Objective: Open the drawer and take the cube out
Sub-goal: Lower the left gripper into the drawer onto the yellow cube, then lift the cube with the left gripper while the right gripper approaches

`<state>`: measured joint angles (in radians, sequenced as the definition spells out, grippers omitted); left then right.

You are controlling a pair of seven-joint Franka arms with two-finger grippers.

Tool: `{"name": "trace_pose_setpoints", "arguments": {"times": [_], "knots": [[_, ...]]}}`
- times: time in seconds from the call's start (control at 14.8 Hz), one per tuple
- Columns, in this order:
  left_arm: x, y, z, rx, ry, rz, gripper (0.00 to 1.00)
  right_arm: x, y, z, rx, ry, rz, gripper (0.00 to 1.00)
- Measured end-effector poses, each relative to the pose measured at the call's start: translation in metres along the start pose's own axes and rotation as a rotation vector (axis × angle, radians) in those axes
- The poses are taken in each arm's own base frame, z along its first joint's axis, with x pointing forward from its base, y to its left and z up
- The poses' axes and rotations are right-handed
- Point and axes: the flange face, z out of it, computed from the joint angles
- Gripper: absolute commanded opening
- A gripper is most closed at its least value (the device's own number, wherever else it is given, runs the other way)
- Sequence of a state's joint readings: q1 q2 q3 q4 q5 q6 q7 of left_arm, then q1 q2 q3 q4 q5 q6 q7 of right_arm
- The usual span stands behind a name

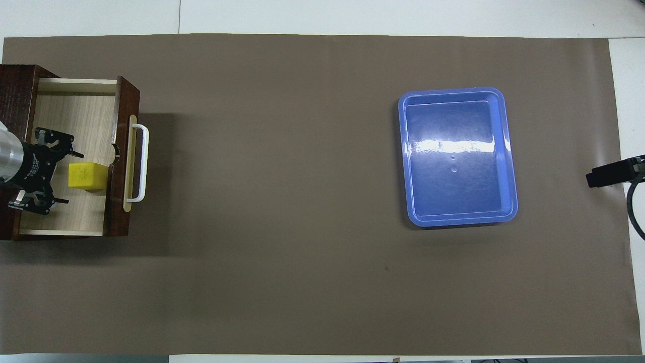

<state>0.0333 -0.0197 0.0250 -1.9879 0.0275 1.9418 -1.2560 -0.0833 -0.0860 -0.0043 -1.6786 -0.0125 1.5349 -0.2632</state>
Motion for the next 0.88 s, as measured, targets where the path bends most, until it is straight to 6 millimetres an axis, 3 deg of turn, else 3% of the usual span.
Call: {"name": "trace_pose_setpoints", "arguments": {"times": [0.13, 0.4, 0.47, 0.61, 0.74, 0.81, 0.88], "knots": [[0.007, 0.0, 0.005, -0.029, 0.007, -0.131, 1.0, -0.001, -0.006, 0.007, 0.038, 0.017, -0.123, 1.0], [0.007, -0.002, 0.023, -0.036, 0.006, -0.219, 1.0, -0.005, -0.017, 0.019, 0.101, 0.068, -0.306, 1.0], [0.007, -0.002, 0.026, -0.039, 0.007, -0.237, 0.88, -0.006, -0.02, 0.022, 0.117, 0.084, -0.363, 1.0], [0.007, -0.002, 0.03, -0.042, 0.006, -0.266, 0.42, -0.009, -0.028, 0.028, 0.15, 0.115, -0.471, 1.0], [0.007, -0.002, 0.029, -0.049, 0.007, -0.286, 0.08, -0.014, -0.038, 0.034, 0.195, 0.141, -0.58, 1.0], [0.007, -0.001, 0.028, -0.054, 0.008, -0.289, 0.0, -0.015, -0.046, 0.036, 0.219, 0.156, -0.642, 1.0], [0.008, 0.0, 0.025, -0.058, 0.009, -0.291, 0.0, -0.017, -0.055, 0.038, 0.24, 0.171, -0.698, 1.0]]}}
